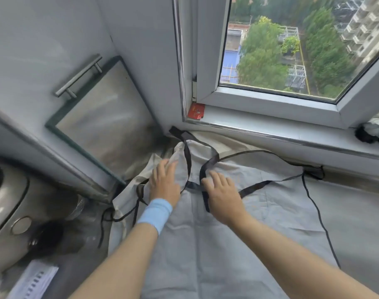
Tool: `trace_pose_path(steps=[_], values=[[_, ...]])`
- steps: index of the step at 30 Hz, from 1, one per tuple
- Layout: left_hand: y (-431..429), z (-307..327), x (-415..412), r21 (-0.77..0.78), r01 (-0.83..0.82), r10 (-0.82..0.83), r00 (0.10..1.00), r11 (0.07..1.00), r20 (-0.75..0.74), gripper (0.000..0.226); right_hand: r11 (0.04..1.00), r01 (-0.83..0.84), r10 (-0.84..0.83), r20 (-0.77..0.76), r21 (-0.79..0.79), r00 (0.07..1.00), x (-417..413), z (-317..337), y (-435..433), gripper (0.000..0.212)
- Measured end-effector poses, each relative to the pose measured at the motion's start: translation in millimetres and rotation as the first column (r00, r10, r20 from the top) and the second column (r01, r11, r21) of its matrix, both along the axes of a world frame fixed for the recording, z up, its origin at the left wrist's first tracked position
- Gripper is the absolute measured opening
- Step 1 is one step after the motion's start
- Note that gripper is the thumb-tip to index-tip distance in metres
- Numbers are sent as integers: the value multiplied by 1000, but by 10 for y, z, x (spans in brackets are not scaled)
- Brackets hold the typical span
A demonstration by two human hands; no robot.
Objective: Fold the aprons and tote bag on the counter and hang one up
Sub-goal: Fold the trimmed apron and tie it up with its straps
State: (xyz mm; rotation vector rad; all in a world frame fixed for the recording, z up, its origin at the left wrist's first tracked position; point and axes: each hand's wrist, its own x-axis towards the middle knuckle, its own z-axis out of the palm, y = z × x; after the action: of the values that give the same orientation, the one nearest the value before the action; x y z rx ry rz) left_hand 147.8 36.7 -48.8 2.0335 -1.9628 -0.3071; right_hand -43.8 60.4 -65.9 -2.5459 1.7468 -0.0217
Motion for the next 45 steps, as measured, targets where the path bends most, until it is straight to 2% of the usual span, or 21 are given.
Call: trace_pose_path(steps=[2, 4, 5, 7, 9, 11, 14, 17, 19, 22, 24, 26, 28, 31, 32, 34, 37, 38, 40, 43, 45], values=[[238, -116, 146, -74, -10, 15, 998, 997, 55, 55, 995, -98, 98, 46, -12, 994, 152, -43, 252, 48], [450, -146, 294, -61, -34, 38, 997, 998, 64, 41, 981, -175, 173, 29, 81, 985, 276, -168, 485, 46], [542, -160, 370, 7, -59, 59, 997, 998, 43, 33, 972, -174, 174, 12, 160, 985, 318, -250, 578, 49], [708, -224, 502, 252, -140, 141, 990, 957, 17, 24, 948, -106, 122, -34, 302, 992, 368, -416, 714, 62], [885, -313, 621, 462, -225, 223, 973, 858, 59, 31, 939, -60, 87, -65, 338, 994, 401, -530, 807, 74], [1036, -362, 699, 584, -296, 303, 949, 756, 88, 44, 940, -43, 89, -123, 337, 988, 405, -521, 868, 75], [1186, -386, 754, 651, -362, 393, 914, 667, 105, 56, 962, -48, 91, -152, 268, 984, 413, -412, 1009, 62], [1277, -407, 769, 669, -412, 508, 859, 618, 59, 52, 961, -137, 162, -89, 242, 983, 396, -427, 1340, 46], [1340, -418, 809, 658, -401, 533, 846, 638, -2, 37, 942, -136, 170, -86, 307, 982, 397, -504, 1560, 51], [1477, -429, 878, 546, -334, 474, 870, 769, -135, 12, 918, -56, 130, -164, 393, 978, 387, -625, 1746, 60], [1610, -402, 883, 448, -311, 466, 836, 838, -290, 10, 924, -31, 104, -174, 381, 979, 398, -664, 1806, 61], [1731, -411, 897, 378, -333, 473, 792, 864, -384, 22, 937, -53, 108, -144, 345, 984, 399, -650, 1850, 64], [1844, -416, 895, 398, -358, 512, 757, 845, -406, 32, 953, -72, 115, -134, 293, 984, 359, -604, 1928, 63], [2010, -431, 913, 611, -257, 591, 677, 749, -439, 67, 969, -116, 141, -101, 217, 985, 274, -593, 2107, 39], [2085, -432, 900, 666, -211, 595, 683, 716, -424, 77, 969, -155, 175, -87, 194, 981, 240, -635, 2174, 33], [2243, -406, 859, 733, -175, 594, 719, 657, -360, 72, 965, -193, 208, -71, 179, 976, 159, -703, 2271, 34], [2394, -246, 768, 770, -201, 688, 618, 606, -380, 44, 938, -225, 265, -126, 266, 956, 46, -780, 2399, 55], [2404, -173, 753, 763, -204, 700, 587, 613, -405, 40, 926, -248, 298, -146, 285, 943, 23, -781, 2446, 58], [2398, 5, 661, 715, -194, 658, 599, 671, -455, 36, 905, -303, 359, -155, 298, 920, -63, -722, 2546, 58], [2374, 315, 381, 634, -175, 579, 634, 753, -513, 35, 877, -320, 345, -5, 358, 939, -210, -504, 2600, 44], [2341, 493, 106, 580, -131, 500, 676, 804, -541, 44, 895, -239, 164, 219, 377, 962, -327, -274, 2547, 36]])
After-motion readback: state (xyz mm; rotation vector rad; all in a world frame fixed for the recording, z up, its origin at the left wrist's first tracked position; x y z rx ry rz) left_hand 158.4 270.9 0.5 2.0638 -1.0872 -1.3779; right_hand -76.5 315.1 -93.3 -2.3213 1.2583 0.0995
